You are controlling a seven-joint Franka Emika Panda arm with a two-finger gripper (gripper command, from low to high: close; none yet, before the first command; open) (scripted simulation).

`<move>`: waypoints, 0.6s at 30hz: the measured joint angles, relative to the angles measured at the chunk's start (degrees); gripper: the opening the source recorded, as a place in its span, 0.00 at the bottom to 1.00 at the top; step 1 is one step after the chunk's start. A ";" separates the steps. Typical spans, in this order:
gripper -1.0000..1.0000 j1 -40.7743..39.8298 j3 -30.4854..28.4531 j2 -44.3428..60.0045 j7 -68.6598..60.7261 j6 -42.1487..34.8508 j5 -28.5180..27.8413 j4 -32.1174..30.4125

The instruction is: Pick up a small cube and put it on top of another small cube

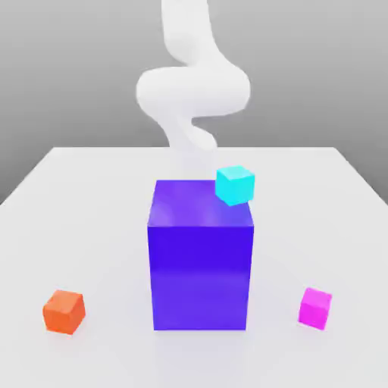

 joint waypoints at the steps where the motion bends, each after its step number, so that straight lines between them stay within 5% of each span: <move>1: 0.50 0.00 0.00 0.00 0.00 0.00 0.00 0.00; 7: 0.50 13.50 -6.79 7.41 -21.20 5.80 0.27 -5.83; 18: 0.50 22.22 -11.11 13.68 -39.32 9.73 1.75 -9.83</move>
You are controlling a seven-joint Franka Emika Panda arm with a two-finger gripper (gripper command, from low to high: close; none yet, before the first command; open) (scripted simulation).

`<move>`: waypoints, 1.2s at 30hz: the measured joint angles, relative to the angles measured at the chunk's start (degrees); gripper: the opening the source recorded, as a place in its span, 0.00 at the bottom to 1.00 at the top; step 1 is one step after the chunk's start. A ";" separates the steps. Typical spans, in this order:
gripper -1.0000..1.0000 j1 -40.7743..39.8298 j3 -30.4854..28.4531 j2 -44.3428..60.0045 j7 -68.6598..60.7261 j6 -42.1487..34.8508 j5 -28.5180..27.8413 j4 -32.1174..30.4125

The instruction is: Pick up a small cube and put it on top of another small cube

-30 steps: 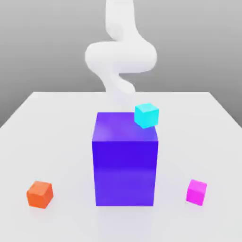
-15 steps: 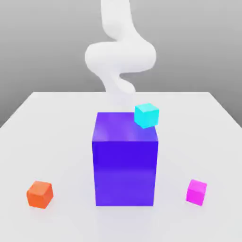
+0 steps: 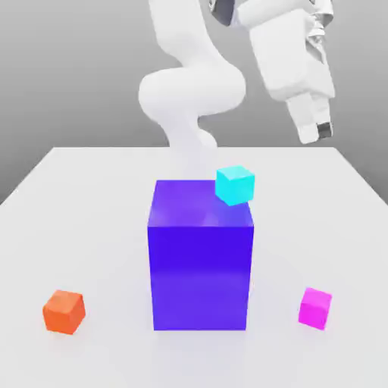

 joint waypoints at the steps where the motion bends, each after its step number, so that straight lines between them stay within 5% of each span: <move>1: 0.50 2.06 -1.03 1.59 -4.54 0.90 0.36 -0.93; 9: 0.50 14.67 -5.16 17.43 -41.19 7.65 4.57 -5.64; 16: 0.50 16.49 1.16 36.29 -68.82 17.44 6.46 -6.56; 20: 0.50 11.94 6.88 44.29 -73.37 23.37 10.12 -5.17; 21: 0.00 11.10 7.89 45.55 -74.00 24.31 10.86 -4.93; 28: 0.00 10.95 8.02 45.60 -74.00 24.28 10.79 -4.93; 36: 0.00 15.23 1.98 34.30 -66.35 14.80 2.10 -6.95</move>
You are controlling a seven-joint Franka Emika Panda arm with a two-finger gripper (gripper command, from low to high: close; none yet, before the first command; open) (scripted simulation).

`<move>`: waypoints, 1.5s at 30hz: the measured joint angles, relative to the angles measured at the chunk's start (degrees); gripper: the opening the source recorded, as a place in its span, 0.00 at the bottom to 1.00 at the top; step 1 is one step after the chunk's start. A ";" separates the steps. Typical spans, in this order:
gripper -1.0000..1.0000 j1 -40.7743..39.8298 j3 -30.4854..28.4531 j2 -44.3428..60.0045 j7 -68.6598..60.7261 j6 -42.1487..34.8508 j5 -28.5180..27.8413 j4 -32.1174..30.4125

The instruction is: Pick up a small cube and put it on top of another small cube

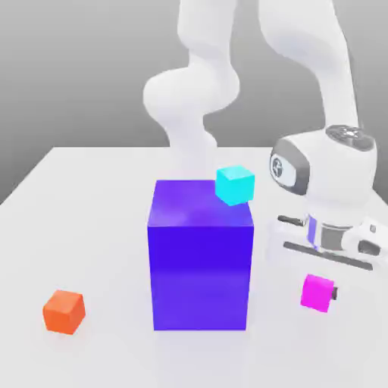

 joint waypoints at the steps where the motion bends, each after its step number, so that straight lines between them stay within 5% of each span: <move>1: 0.00 0.29 -0.20 0.13 1.84 -0.81 -0.68 0.57; 15: 0.00 6.67 -3.19 9.85 26.19 -10.11 -1.02 12.40; 45: 0.00 13.28 -10.50 21.27 73.04 -23.64 10.91 36.59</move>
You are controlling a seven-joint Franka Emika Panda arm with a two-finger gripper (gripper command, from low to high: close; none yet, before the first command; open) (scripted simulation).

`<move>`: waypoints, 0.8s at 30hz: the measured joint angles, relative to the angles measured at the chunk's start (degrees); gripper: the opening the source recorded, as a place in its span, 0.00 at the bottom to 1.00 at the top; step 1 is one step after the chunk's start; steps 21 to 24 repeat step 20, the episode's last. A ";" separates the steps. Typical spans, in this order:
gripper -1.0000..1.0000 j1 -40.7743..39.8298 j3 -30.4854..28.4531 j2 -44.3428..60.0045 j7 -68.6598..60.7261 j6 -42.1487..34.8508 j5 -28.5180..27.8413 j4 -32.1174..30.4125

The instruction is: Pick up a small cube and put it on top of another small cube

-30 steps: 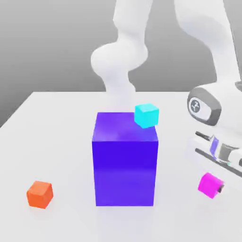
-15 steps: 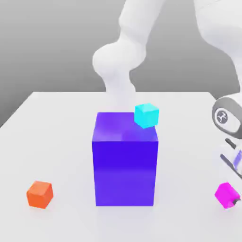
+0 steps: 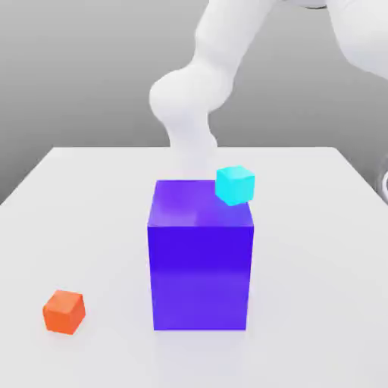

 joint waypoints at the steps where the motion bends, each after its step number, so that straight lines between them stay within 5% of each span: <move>1: 0.00 0.06 -0.53 0.00 1.71 -0.30 0.44 0.78; 7: 0.00 0.11 -3.86 -0.11 11.47 -1.76 3.14 5.21; 24: 0.00 -1.44 -1.16 6.44 9.69 0.09 7.79 6.59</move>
